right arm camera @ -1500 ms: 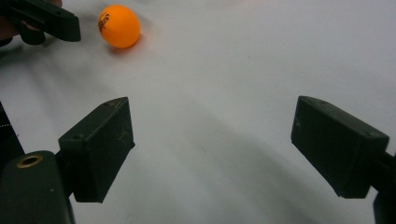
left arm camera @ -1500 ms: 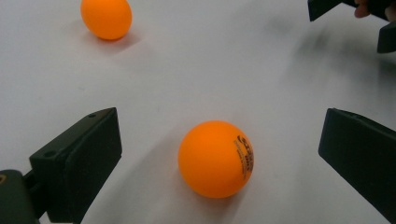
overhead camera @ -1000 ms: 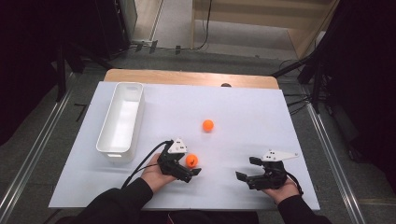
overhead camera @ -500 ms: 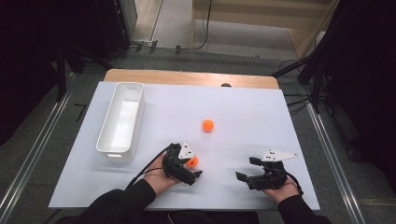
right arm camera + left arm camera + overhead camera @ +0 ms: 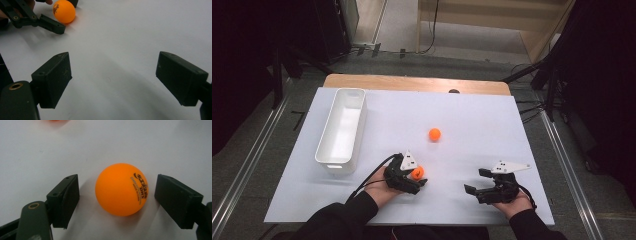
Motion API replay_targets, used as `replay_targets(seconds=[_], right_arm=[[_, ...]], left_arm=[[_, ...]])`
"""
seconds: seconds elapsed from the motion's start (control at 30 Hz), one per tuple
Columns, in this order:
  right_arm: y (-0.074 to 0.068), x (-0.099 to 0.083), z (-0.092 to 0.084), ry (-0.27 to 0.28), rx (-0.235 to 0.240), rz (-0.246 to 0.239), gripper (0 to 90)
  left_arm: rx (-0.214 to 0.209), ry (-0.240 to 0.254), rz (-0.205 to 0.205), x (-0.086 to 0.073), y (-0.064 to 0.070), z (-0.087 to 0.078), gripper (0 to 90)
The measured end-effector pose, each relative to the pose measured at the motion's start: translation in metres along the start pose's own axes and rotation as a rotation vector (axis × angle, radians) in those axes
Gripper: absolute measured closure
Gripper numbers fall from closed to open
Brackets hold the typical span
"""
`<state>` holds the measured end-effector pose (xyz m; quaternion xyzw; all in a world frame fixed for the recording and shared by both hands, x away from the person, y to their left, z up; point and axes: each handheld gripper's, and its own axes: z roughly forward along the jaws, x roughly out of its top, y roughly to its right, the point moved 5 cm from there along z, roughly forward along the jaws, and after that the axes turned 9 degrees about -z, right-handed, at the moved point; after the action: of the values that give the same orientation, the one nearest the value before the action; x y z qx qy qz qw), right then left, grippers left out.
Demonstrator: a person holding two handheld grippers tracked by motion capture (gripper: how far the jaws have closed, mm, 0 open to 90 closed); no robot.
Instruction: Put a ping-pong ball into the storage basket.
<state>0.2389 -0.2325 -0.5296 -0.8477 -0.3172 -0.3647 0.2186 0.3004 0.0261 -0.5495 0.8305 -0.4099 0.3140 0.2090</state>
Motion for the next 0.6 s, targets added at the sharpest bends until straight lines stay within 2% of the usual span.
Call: replay_targets(seconds=[0.33,0.4,0.6], right_arm=[[-0.0008,-0.0002,0.0004,-0.007,0.002,0.001,11.6],[-0.0006,0.0,0.001,-0.006,0.002,-0.004,11.6],[-0.0009,-0.0001,0.0012,-0.008,0.002,-0.007,11.6]], left_arm=[[-0.011,0.018,0.001,-0.0008,0.0012,-0.0021,31.8],[-0.014,0.015,0.004,-0.0009,0.0011,-0.0031,36.8],[-0.008,0.021,-0.005,-0.0006,0.0011,-0.0034,40.8]])
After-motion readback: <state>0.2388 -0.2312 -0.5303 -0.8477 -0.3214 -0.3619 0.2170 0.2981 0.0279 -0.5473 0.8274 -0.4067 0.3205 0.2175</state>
